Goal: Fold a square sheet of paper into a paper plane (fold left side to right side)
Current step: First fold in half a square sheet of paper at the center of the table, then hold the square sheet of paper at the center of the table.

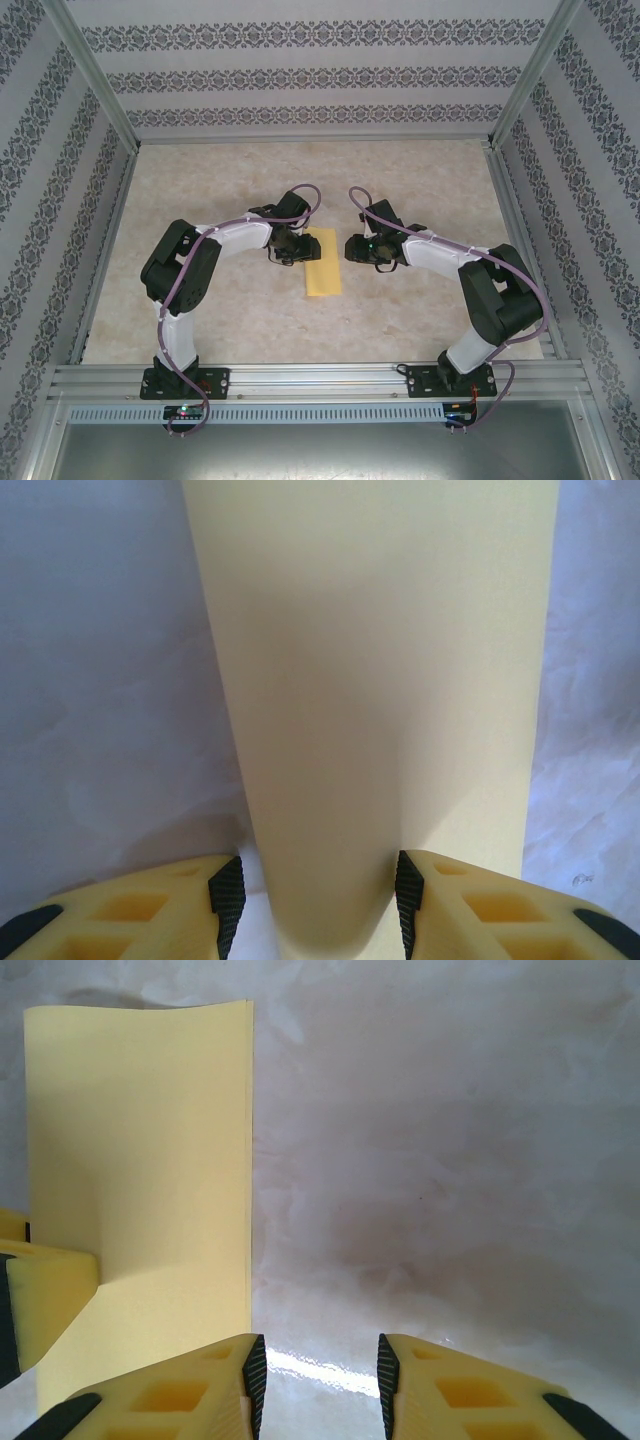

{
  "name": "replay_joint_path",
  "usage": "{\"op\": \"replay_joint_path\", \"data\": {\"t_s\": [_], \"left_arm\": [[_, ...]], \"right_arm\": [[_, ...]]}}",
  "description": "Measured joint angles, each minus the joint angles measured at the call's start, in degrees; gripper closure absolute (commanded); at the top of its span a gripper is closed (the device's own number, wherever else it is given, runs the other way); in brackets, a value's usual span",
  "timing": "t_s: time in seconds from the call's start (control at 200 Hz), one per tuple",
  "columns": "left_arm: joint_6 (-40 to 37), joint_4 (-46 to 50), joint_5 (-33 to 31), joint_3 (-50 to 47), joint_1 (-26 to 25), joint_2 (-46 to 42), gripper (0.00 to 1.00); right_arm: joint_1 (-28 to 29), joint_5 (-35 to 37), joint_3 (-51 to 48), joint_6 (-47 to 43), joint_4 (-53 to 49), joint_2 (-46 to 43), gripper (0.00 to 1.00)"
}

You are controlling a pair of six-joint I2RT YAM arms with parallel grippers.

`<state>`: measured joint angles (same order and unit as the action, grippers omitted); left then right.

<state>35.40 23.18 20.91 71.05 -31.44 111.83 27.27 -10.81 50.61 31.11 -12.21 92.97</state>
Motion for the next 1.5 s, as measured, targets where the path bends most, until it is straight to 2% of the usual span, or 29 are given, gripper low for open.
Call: {"op": "replay_joint_path", "data": {"t_s": [0.49, 0.704, 0.789, 1.074, 1.499], "left_arm": [[0.00, 0.74, 0.00, 0.61, 0.00, 0.37, 0.50], [0.00, 0.87, 0.00, 0.72, 0.00, 0.44, 0.51], [0.00, 0.87, 0.00, 0.72, 0.00, 0.44, 0.51], [0.00, 0.87, 0.00, 0.72, 0.00, 0.46, 0.50], [-0.02, 1.53, 0.00, 1.29, -0.02, 0.74, 0.50]], "right_arm": [[0.68, -0.22, 0.00, 0.00, 0.00, 0.00, 0.64], [1.42, -2.49, 0.02, 0.33, 0.76, 0.13, 0.88], [1.90, -3.85, 0.20, 0.70, 1.81, 0.79, 0.93], [4.07, -6.69, 2.56, 1.42, 3.98, 6.54, 0.94], [4.13, -4.59, 2.58, 1.46, 3.65, 5.27, 0.93]]}}
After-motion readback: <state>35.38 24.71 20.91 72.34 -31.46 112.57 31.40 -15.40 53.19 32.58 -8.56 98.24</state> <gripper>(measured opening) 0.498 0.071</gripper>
